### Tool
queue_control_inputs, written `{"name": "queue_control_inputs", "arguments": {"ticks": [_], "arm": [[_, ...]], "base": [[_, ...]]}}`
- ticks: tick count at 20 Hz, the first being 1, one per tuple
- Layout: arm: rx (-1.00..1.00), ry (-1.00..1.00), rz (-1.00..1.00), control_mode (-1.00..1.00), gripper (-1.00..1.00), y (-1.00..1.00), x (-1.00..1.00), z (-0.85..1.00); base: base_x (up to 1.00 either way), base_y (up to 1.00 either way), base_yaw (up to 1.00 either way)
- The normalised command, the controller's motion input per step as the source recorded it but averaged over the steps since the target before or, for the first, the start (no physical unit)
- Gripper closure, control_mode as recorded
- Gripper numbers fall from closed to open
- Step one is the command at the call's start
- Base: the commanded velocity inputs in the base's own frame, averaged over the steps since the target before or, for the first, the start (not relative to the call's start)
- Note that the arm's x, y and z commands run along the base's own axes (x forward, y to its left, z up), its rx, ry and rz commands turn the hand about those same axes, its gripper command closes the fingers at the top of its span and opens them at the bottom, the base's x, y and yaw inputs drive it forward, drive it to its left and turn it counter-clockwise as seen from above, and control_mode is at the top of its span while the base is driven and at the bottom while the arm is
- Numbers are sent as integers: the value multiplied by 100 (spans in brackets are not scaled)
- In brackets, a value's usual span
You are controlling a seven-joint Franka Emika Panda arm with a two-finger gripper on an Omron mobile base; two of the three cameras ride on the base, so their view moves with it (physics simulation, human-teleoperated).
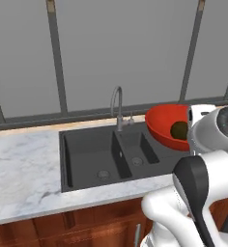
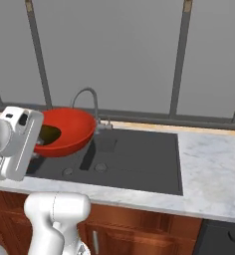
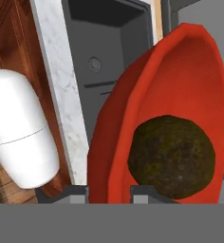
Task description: Pick the avocado from the cabinet and place it in the bowl. Then pick the bowl and place it in the sink. Then turn on the sink facuet.
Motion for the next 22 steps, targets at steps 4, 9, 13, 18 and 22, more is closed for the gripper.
{"name": "queue_control_inputs", "arguments": {"ticks": [4, 9, 13, 18, 22], "arm": [[0, 0, 0, 100, 100, 0, 0, 0], [0, 0, 0, 100, 100, 0, 0, 0], [0, 0, 0, 100, 100, 0, 0, 0], [0, 0, 0, 100, 100, 0, 0, 0], [0, 0, 0, 100, 100, 0, 0, 0]], "base": [[18, 13, -14], [30, 28, -16], [51, 29, -12], [46, 23, -7], [60, 35, -7]]}}
